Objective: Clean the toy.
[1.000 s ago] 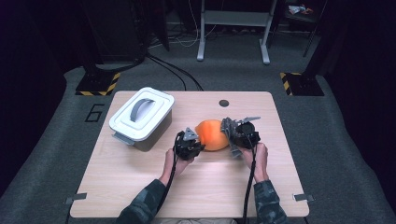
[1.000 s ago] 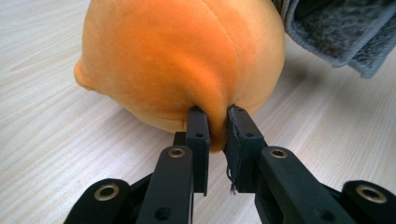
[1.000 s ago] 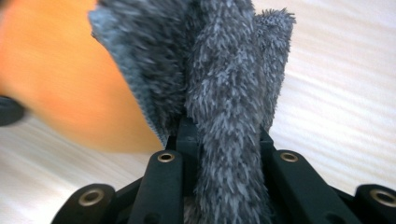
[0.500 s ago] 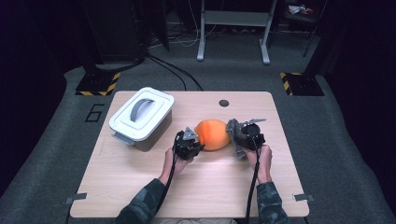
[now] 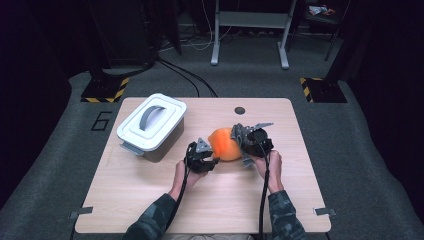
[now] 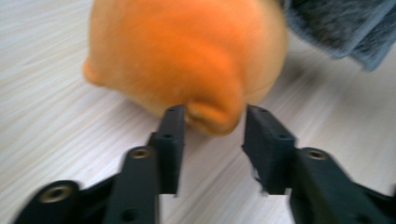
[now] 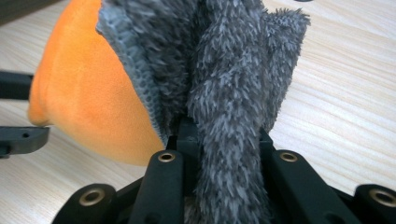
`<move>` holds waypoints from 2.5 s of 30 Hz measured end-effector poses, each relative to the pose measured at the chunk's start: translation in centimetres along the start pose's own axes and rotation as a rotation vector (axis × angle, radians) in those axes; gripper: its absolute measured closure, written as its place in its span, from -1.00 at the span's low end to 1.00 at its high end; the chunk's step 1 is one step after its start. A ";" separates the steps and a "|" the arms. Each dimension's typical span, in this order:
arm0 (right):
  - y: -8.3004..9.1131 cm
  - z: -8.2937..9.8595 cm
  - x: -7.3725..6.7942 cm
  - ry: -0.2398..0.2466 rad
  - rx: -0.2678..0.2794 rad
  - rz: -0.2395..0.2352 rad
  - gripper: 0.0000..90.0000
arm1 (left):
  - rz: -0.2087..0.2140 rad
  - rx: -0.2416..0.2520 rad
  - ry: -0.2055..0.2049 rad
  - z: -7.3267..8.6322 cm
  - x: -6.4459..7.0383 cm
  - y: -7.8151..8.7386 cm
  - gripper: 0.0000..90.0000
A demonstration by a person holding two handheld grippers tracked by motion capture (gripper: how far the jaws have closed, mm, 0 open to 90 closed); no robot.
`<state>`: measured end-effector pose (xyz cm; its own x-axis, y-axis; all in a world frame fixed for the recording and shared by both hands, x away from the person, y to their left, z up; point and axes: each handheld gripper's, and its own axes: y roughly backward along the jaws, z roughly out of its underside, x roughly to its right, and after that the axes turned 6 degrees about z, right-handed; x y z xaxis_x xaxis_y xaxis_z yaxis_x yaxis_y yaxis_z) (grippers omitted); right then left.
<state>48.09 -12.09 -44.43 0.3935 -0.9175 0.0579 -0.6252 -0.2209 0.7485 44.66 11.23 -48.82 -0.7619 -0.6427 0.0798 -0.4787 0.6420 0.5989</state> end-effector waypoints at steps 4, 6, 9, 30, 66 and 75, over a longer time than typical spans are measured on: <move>-0.1 0.0 0.1 -0.003 0.000 0.006 0.64 | -0.048 -0.004 -0.021 -0.1 0.3 -0.8 -0.01; -0.1 0.0 0.0 -0.011 -0.001 0.004 0.64 | -0.063 -0.023 -0.046 -0.2 0.7 -1.4 0.00; -0.1 0.1 0.0 -0.007 0.008 0.002 0.64 | -0.098 -0.039 -0.074 -0.2 1.0 -2.0 0.28; 5.0 -1.0 -2.0 0.040 0.154 -0.053 0.64 | 0.014 0.057 0.006 -1.3 0.5 0.2 0.80; -1.0 3.2 2.3 -0.066 -0.076 0.051 0.64 | 0.066 0.021 0.051 -0.8 0.5 0.0 0.78; -2.1 3.7 3.0 -0.078 -0.107 0.051 0.64 | 0.070 0.024 0.057 -0.8 0.3 0.0 0.78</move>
<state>48.06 -15.59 -48.27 0.3069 -0.9505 0.0494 -0.5657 -0.1404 0.8126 44.78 10.69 -48.22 -0.7680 -0.6183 0.1666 -0.4361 0.6955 0.5710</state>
